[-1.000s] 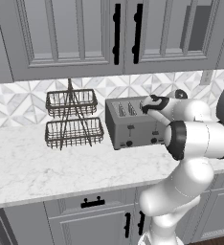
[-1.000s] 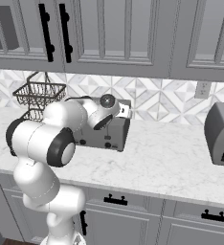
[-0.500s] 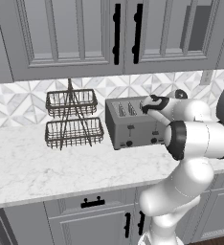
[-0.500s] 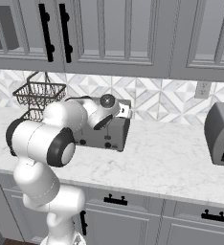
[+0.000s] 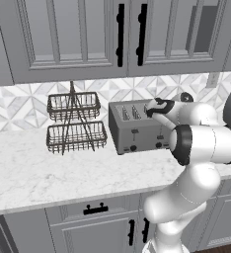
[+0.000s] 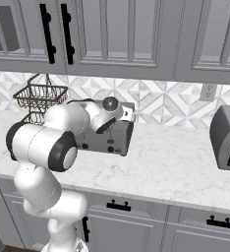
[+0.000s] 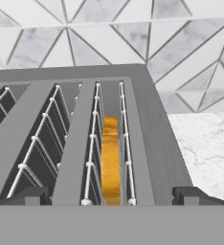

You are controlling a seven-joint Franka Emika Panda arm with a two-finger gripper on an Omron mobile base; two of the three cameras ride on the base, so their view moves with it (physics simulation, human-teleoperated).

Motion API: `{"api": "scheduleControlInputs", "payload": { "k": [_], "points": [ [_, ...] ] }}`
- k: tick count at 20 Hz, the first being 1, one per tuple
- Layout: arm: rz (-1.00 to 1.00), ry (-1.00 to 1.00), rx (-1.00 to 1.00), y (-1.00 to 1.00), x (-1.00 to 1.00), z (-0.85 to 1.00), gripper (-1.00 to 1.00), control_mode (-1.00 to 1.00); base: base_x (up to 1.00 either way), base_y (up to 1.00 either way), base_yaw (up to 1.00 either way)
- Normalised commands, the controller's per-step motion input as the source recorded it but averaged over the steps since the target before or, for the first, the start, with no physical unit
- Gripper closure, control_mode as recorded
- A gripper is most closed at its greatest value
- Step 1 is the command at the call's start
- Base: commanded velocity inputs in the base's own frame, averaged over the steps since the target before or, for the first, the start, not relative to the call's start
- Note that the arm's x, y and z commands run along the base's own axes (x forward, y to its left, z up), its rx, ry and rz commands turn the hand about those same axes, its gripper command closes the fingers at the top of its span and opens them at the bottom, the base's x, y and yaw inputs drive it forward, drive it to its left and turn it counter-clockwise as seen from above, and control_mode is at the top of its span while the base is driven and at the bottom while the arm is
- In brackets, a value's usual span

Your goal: Start the toaster. Once the lever pops up, take the bread to the plate on the dining counter.

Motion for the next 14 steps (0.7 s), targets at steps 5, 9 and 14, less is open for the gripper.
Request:
{"api": "scheduleControlInputs", "payload": {
  "k": [5, 9, 14],
  "points": [
    [0.00, 0.00, 0.00, 0.00, 0.00, 0.00, -1.00, -1.00, 0.00, 0.00, 0.00],
    [0.00, 0.00, 0.00, 0.00, 0.00, 0.00, -1.00, -1.00, 0.00, 0.00, 0.00],
    [0.00, 0.00, 0.00, 0.00, 0.00, 0.00, -1.00, -1.00, 0.00, 0.00, 0.00]
  ]
}}
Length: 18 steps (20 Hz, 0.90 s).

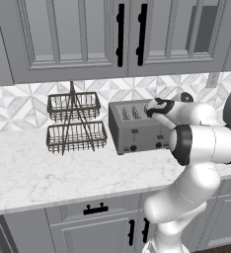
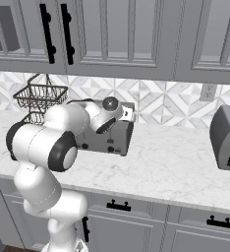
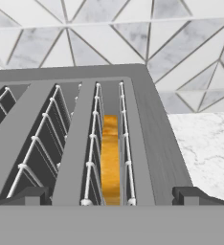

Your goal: Start the toaster. Once the lever pops up, take the bread to the plate on the dining counter.

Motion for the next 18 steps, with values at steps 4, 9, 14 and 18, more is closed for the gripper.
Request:
{"api": "scheduleControlInputs", "payload": {
  "k": [4, 9, 14, 18],
  "points": [
    [0.00, 0.00, 0.00, 0.00, 0.00, 0.00, -1.00, -1.00, 0.00, 0.00, 0.00],
    [0.00, 0.00, 0.00, 0.00, 0.00, 0.00, -1.00, -1.00, 0.00, 0.00, 0.00],
    [0.00, 0.00, 0.00, 0.00, 0.00, 0.00, -1.00, -1.00, 0.00, 0.00, 0.00],
    [0.00, 0.00, 0.00, 0.00, 0.00, 0.00, -1.00, -1.00, 0.00, 0.00, 0.00]
  ]
}}
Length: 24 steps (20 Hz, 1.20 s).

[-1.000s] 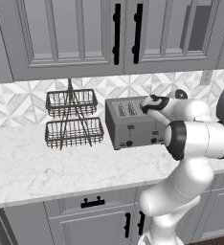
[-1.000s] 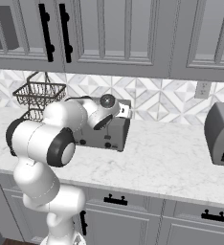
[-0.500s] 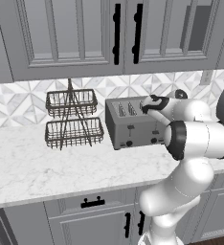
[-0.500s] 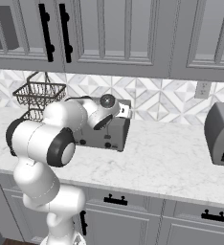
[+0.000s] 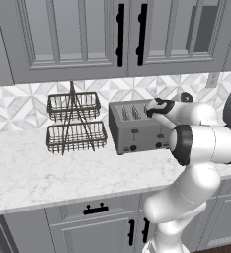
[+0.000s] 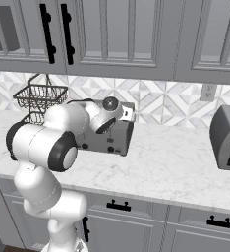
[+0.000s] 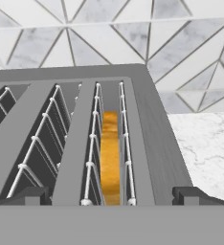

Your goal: Start the toaster. Once the lever pops up, take the bread to the plate on the dining counter.

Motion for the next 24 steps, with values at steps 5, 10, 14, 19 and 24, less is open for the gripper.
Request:
{"api": "scheduleControlInputs", "payload": {
  "k": [5, 10, 14, 19, 24],
  "points": [
    [0.00, 0.00, 0.00, 0.00, 0.00, 0.00, -1.00, -1.00, 0.00, 0.00, 0.00],
    [0.00, 0.00, 0.00, 0.00, 0.00, 0.00, -1.00, -1.00, 0.00, 0.00, 0.00],
    [0.00, 0.00, 0.00, 0.00, 0.00, 0.00, -1.00, -1.00, 0.00, 0.00, 0.00],
    [0.00, 0.00, 0.00, 0.00, 0.00, 0.00, -1.00, -1.00, 0.00, 0.00, 0.00],
    [0.00, 0.00, 0.00, 0.00, 0.00, 0.00, -1.00, -1.00, 0.00, 0.00, 0.00]
  ]
}}
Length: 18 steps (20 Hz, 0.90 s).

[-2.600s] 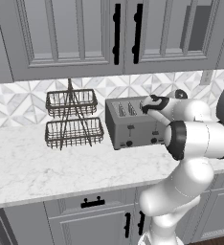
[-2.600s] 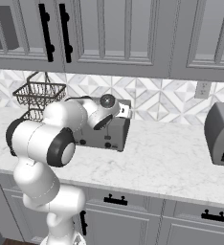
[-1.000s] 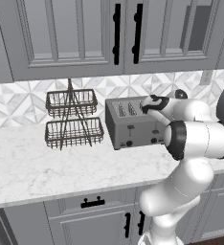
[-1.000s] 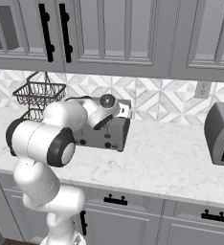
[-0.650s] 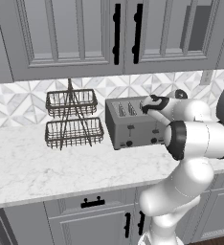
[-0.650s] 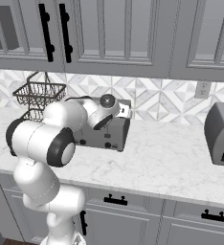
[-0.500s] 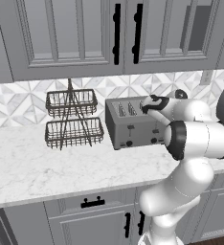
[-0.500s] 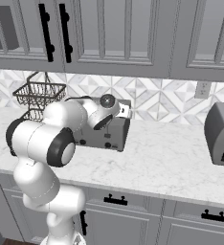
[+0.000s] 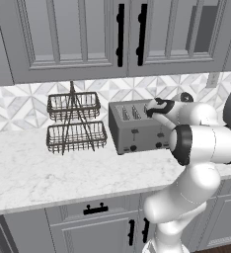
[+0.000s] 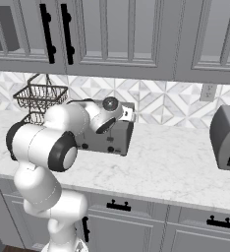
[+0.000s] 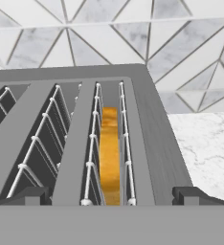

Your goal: Start the toaster. Once the lever pops up, take the bread to the plate on the dining counter.

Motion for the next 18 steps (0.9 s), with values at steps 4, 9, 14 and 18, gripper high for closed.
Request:
{"api": "scheduleControlInputs", "payload": {
  "k": [4, 9, 14, 18],
  "points": [
    [0.00, 0.00, 0.00, 0.00, 0.00, 0.00, -1.00, -1.00, 0.00, 0.00, 0.00],
    [0.00, 0.00, 0.00, 0.00, 0.00, 0.00, -1.00, -1.00, 0.00, 0.00, 0.00],
    [0.00, 0.00, 0.00, 0.00, 0.00, 0.00, -1.00, -1.00, 0.00, 0.00, 0.00],
    [0.00, 0.00, 0.00, 0.00, 0.00, 0.00, -1.00, -1.00, 0.00, 0.00, 0.00]
  ]
}}
